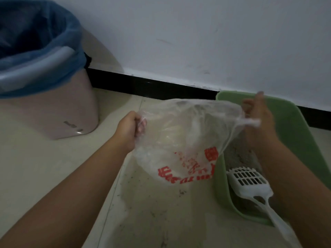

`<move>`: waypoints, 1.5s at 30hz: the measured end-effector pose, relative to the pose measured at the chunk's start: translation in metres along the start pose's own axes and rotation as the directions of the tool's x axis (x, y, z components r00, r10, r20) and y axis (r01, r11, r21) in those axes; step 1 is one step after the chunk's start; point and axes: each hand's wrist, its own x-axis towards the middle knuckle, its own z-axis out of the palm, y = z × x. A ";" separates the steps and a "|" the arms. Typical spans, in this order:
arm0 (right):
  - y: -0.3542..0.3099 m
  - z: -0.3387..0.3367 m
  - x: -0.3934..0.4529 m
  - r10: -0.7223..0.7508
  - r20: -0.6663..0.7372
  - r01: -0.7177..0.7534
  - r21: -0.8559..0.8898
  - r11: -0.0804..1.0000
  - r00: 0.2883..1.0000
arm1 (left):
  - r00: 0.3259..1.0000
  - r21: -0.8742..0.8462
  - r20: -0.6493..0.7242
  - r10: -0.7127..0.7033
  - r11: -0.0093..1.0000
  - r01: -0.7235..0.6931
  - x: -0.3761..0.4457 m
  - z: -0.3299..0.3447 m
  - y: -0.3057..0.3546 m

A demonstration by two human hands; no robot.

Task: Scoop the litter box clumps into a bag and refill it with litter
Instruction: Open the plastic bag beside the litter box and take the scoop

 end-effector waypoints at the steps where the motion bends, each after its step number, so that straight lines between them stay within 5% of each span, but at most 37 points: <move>1: -0.001 0.003 0.001 0.092 0.030 -0.096 0.185 0.978 0.995 | 0.998 -0.024 -0.059 0.019 1.000 -0.020 -0.001 0.002 0.003; 3: -0.003 0.008 0.001 0.185 0.154 -0.226 0.317 0.921 0.971 | 0.984 -0.010 -0.167 0.067 0.998 -0.070 -0.001 0.004 0.005; 6: 0.002 0.021 -0.012 0.151 0.329 -0.212 0.156 0.965 0.932 | 0.958 0.060 -0.257 0.125 0.992 -0.114 -0.001 0.006 0.003; 10: 0.011 0.032 -0.017 -0.002 0.228 0.017 -0.066 0.998 0.974 | 0.943 0.182 -0.272 0.191 0.973 -0.145 -0.004 0.008 -0.008; 14: 0.011 0.032 -0.008 0.003 0.127 0.009 -0.092 0.996 0.992 | 0.944 0.448 -0.121 0.306 0.866 -0.223 -0.009 0.005 -0.025; 21: 0.022 0.037 -0.020 0.187 0.498 -0.225 0.017 0.974 0.847 | 0.886 0.647 0.168 0.432 0.630 -0.430 -0.012 0.021 -0.032; 25: 0.023 0.035 -0.027 0.314 0.557 -0.358 -0.032 0.933 0.769 | 0.803 0.630 0.295 0.519 0.526 -0.572 -0.012 0.031 -0.044; 29: 0.012 0.015 -0.014 0.431 0.427 -0.397 -0.171 0.902 0.795 | 0.872 0.521 0.157 0.464 0.711 -0.472 -0.009 0.024 -0.034; 33: 0.002 -0.009 -0.004 0.588 0.373 -0.517 -0.280 0.808 0.717 | 0.871 0.754 0.408 0.272 0.438 -0.490 -0.011 0.003 -0.018; 35: 0.011 -0.009 -0.002 0.500 0.319 -0.355 -0.415 0.837 0.805 | 0.877 0.793 0.419 0.235 0.375 -0.480 -0.015 -0.001 -0.015; 37: 0.012 -0.002 -0.011 0.242 0.373 0.035 -0.602 0.798 0.896 | 0.884 0.819 0.374 0.281 0.347 -0.457 -0.016 0.000 -0.011; 40: 0.006 0.006 -0.026 0.058 0.598 0.451 -0.662 0.599 0.800 | 0.888 0.833 0.363 0.283 0.327 -0.446 -0.015 0.004 -0.007; 42: 0.007 0.012 -0.028 0.129 0.652 0.548 -0.715 0.434 0.747 | 0.890 0.830 0.369 0.267 0.335 -0.445 -0.017 0.008 -0.004; 45: 0.017 0.024 -0.028 0.087 0.629 0.572 -0.749 0.336 0.773 | 0.872 0.795 0.364 0.327 0.380 -0.473 -0.019 0.016 -0.001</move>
